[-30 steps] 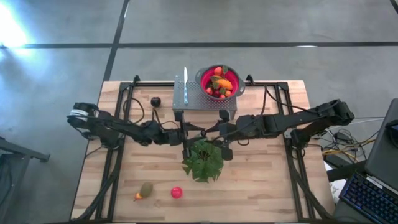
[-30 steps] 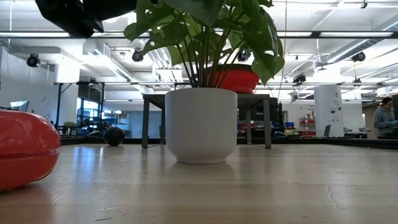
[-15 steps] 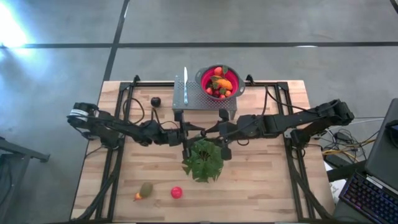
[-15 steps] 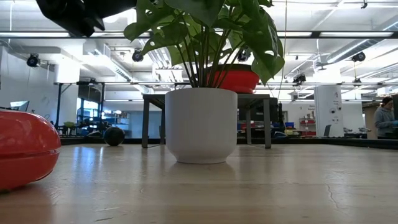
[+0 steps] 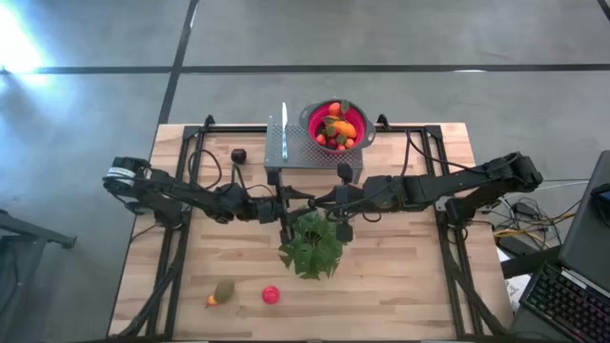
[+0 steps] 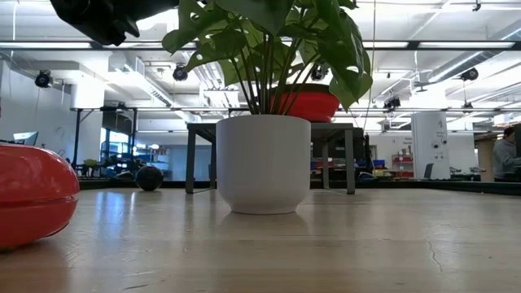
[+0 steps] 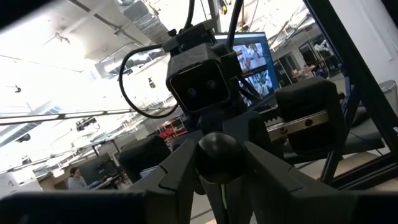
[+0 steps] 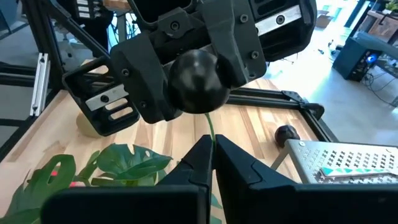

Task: Pick & Place Fruit
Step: Put the black cherry into the red strainer bowl on the shelf

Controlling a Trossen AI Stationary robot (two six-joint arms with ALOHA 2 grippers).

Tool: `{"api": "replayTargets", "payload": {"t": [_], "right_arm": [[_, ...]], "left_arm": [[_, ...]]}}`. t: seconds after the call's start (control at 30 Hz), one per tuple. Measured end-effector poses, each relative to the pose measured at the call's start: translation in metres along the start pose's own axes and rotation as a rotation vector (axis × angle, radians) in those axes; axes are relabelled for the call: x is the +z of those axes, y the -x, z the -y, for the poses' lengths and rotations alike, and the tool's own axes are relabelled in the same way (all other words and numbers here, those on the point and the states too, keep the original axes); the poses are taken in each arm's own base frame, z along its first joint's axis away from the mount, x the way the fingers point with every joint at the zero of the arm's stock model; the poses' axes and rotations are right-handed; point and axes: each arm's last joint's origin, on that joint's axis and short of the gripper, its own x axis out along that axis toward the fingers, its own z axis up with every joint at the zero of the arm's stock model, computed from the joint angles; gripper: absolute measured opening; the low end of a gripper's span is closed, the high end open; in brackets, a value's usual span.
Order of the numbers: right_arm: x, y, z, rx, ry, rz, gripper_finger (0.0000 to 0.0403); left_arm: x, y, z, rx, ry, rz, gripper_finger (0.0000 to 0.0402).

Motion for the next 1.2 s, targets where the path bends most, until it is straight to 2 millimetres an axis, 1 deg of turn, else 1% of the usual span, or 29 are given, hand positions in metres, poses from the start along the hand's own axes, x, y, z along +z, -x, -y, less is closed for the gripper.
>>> {"api": "replayTargets", "payload": {"t": [0.13,0.23,0.37,0.47,0.57,0.63,0.77,0.87,0.97,1.1,1.2], "right_arm": [[0.0,0.0,0.0,0.0,0.001,-0.003,0.0009],[0.0,0.0,0.0,0.0,0.001,-0.004,0.0009],[-0.001,0.0,0.0,0.0,0.003,-0.014,0.0009],[0.001,0.003,0.001,0.0,0.008,-0.043,0.0008],[0.009,0.01,0.004,-0.035,0.019,-0.074,0.0008],[0.019,0.017,0.01,-0.092,0.026,-0.103,0.0008],[0.039,0.028,0.031,-0.181,0.023,-0.166,0.0008],[0.052,0.032,0.052,-0.244,-0.008,-0.198,0.0008],[0.057,0.035,0.079,-0.32,-0.045,-0.268,0.0008],[0.055,0.042,0.116,-0.42,-0.116,-0.349,0.0008],[0.049,0.046,0.14,-0.427,-0.192,-0.377,0.0008]], "left_arm": [[0.0,0.0,0.0,0.001,-0.007,-0.005,0.0123],[-0.001,0.0,0.0,0.014,-0.006,-0.015,0.0136],[-0.004,0.0,-0.001,0.058,-0.012,-0.071,0.0187],[-0.005,0.001,-0.004,0.157,-0.015,-0.135,0.023],[-0.006,0.002,-0.007,0.241,-0.022,-0.214,0.0259],[-0.007,0.003,-0.007,0.248,-0.025,-0.26,0.0268],[-0.01,0.006,-0.006,0.215,-0.002,-0.327,0.0272],[-0.011,0.006,-0.005,0.212,0.023,-0.333,0.0272],[-0.011,0.006,-0.005,0.209,0.025,-0.333,0.0273],[-0.01,0.006,-0.004,0.207,0.031,-0.332,0.0273],[-0.01,0.006,-0.004,0.205,0.032,-0.331,0.0273]]}}
